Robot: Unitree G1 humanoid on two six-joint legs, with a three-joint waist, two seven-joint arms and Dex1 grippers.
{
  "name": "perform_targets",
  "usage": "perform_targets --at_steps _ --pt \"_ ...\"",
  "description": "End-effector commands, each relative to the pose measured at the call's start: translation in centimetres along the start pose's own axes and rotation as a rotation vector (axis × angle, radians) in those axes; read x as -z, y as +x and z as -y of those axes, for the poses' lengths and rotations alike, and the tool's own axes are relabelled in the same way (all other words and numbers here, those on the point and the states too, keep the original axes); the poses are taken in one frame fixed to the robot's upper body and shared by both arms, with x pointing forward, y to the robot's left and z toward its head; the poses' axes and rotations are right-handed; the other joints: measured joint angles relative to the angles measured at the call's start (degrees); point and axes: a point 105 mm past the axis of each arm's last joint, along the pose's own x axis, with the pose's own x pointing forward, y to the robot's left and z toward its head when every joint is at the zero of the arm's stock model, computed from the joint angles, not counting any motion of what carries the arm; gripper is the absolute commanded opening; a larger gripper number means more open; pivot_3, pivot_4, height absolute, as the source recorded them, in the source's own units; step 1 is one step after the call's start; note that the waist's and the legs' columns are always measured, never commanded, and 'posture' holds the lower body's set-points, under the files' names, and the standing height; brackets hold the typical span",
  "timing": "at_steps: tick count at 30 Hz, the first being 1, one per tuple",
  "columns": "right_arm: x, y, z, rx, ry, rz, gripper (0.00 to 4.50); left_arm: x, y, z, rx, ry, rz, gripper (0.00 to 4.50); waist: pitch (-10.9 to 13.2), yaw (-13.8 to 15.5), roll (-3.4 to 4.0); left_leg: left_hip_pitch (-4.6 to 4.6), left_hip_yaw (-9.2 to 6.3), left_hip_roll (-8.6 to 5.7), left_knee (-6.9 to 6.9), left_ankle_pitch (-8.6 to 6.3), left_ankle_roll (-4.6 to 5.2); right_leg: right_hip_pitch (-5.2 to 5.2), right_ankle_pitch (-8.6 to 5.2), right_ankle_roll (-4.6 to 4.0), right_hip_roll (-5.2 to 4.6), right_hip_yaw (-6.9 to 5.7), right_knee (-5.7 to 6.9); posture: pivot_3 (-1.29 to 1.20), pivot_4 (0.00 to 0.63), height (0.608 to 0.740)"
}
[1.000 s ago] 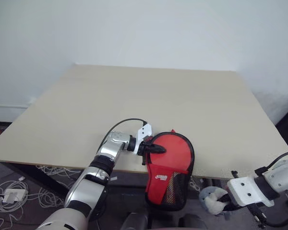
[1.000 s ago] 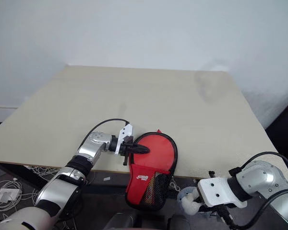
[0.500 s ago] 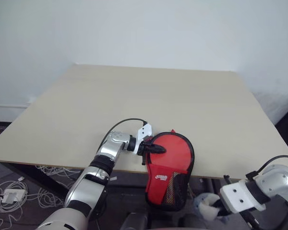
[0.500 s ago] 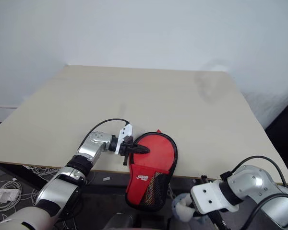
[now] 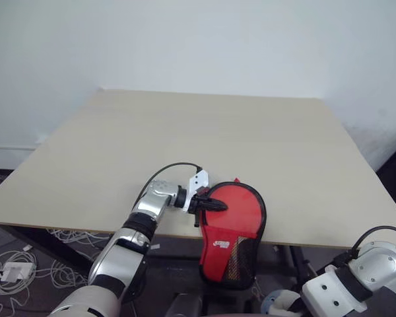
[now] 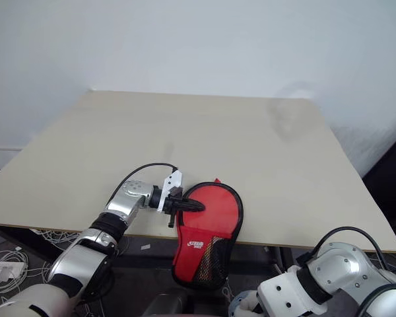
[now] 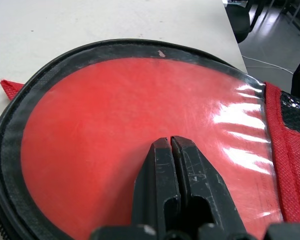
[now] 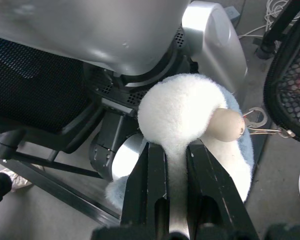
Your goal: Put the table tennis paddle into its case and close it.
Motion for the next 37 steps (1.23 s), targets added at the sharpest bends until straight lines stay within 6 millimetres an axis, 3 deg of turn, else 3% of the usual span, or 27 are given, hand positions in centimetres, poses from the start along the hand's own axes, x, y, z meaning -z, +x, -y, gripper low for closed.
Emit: perform_targets --at_steps 1,6,8,11,15,18,20,23,28,32,37 --pt "-0.6 -0.7 0.9 0.025 0.006 0.018 1.04 1.1 0.1 -0.2 -0.017 -0.017 -0.066 0.0 0.0 0.0 -0.01 0.0 -0.01 -0.01 0.01 0.0 0.0 0.0 0.0 0.0 0.0 0.01 0.0 0.0 0.0 0.739" --pt "-1.1 -2.5 1.1 0.0 0.022 0.031 2.86 0.9 -0.2 -0.5 -0.029 -0.033 -0.061 0.0 0.0 0.0 -0.03 -0.01 -0.01 0.01 0.03 -0.01 0.02 0.0 0.0 0.01 0.0 -0.01 0.01 0.0 0.0 0.739" --pt "-2.1 -3.7 1.7 0.013 0.033 0.08 3.62 0.3 -0.5 -0.9 -0.049 -0.023 -0.04 0.37 0.0 -0.1 -0.03 0.0 -0.03 0.04 0.05 -0.02 0.02 0.0 0.01 0.0 0.01 0.01 0.01 0.0 0.0 0.739" --pt "-3.5 -6.5 5.7 0.199 0.07 0.197 4.5 -1.8 -1.8 -1.6 -0.099 0.019 0.032 1.22 0.1 -0.8 -0.18 0.04 -0.03 0.13 0.04 -0.03 0.0 -0.02 0.02 -0.02 0.03 0.02 0.04 0.0 0.0 0.739" --pt "-3.1 -9.6 10.8 0.468 0.162 0.302 4.5 -4.5 -4.6 -1.8 -0.166 0.054 0.15 2.65 0.3 -1.3 -0.49 -0.05 -0.1 0.24 0.0 -0.08 -0.09 -0.13 0.11 -0.09 0.08 -0.08 0.04 0.0 0.0 0.739" --pt "-2.5 -11.0 12.9 0.603 0.229 0.366 4.5 -5.6 -7.3 -1.3 -0.224 0.077 0.19 3.68 0.4 -1.5 -0.5 -0.12 -0.07 0.2 -0.07 -0.02 0.06 -0.24 0.28 -0.36 0.06 0.02 -0.01 0.0 0.0 0.739" --pt "-1.5 -11.6 14.4 0.717 0.29 0.39 4.5 -6.3 -10.5 -1.3 -0.334 0.063 0.236 4.37 0.3 -1.5 -0.48 -0.11 -0.1 0.18 -0.2 0.0 0.11 -0.27 0.31 -0.41 0.04 0.08 -0.02 0.0 0.0 0.739" --pt "-0.1 -11.6 15.5 0.812 0.373 0.406 4.5 -6.6 -14.3 -1.3 -0.504 0.019 0.286 4.46 0.4 -1.5 -0.43 -0.08 -0.07 0.2 -0.34 0.0 0.11 -0.39 0.32 -0.43 0.06 0.15 0.01 0.0 0.0 0.739" --pt "-0.3 -9.4 16.8 0.828 0.401 0.445 4.5 -3.6 -19.7 -1.1 -0.808 -0.063 0.325 4.46 0.4 -1.5 -0.2 0.06 -0.03 0.19 -0.34 0.03 0.06 -0.31 0.31 -0.42 0.08 0.15 0.03 0.0 0.0 0.739" --pt "-0.7 -8.1 18.1 0.831 0.419 0.48 4.5 -1.6 -21.9 -0.4 -0.946 -0.122 0.345 4.46 0.4 -1.5 -0.2 0.08 -0.01 0.13 -0.32 -0.02 -0.18 -0.3 0.28 -0.37 0.11 0.14 0.05 0.0 0.0 0.739" --pt "-1.2 -7.0 20.4 0.858 0.427 0.521 4.5 0.3 -23.1 0.2 -1.053 -0.191 0.343 4.46 0.4 -1.5 -0.2 0.07 -0.01 -0.07 -0.37 0.0 -0.22 -0.34 0.4 -0.56 0.12 0.14 0.05 0.0 0.0 0.739"
